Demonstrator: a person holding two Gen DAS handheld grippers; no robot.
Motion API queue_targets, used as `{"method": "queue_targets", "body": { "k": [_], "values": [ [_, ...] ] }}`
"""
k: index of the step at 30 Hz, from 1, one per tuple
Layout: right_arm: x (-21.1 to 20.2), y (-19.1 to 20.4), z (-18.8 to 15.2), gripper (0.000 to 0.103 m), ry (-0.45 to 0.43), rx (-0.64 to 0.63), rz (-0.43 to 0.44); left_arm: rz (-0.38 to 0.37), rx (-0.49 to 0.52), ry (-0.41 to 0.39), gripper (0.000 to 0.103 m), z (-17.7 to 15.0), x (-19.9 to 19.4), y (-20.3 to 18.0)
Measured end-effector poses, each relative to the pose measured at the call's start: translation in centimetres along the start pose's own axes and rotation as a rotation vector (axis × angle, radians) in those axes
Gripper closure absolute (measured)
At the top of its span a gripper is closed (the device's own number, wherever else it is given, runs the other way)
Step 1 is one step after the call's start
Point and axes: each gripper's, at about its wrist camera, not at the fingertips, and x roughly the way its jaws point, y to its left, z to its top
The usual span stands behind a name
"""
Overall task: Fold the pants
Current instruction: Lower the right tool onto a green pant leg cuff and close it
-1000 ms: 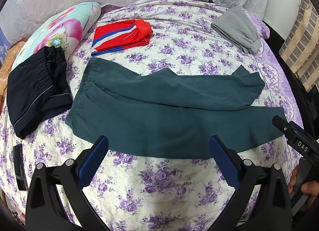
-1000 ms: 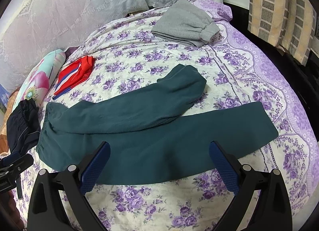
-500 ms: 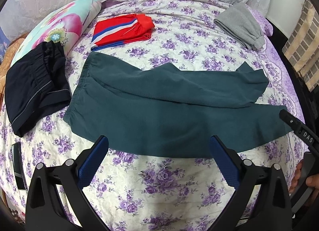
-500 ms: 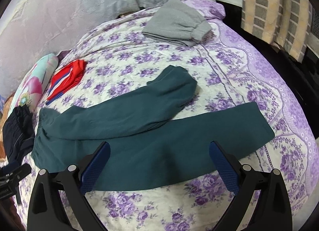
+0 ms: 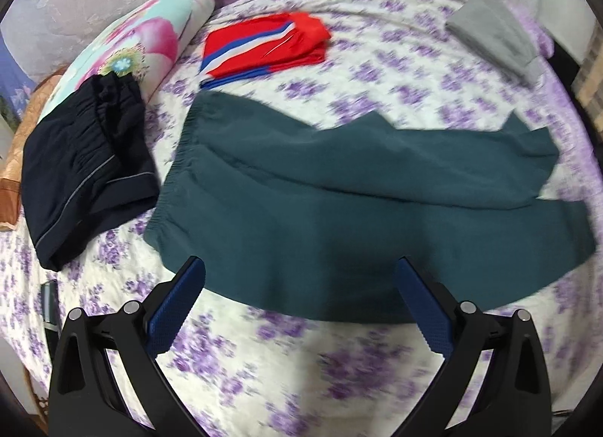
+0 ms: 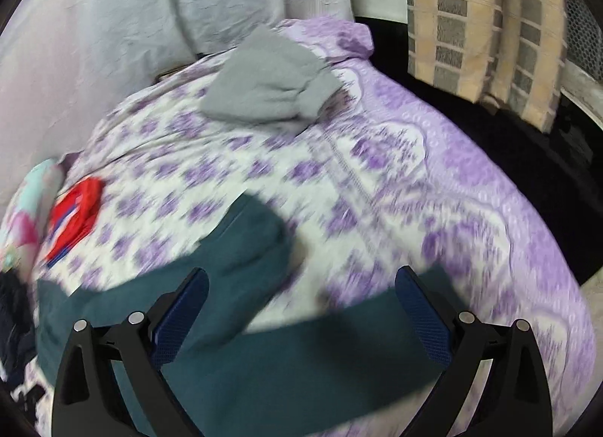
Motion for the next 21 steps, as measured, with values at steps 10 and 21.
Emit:
{"method": "queue_targets", "body": {
  "k": [10, 21],
  "values": [
    [13.5, 2.2, 5.3, 0.039, 0.237, -0.028, 0.187, 0.010, -0.027, 0.107, 0.005, 0.2, 4.0, 0.9],
    [13.7, 0.8, 7.7, 0.098, 0.226, -0.014, 0.218, 0.042, -0.022, 0.126, 0.005, 2.3, 6.5, -0.6]
  ]
}}
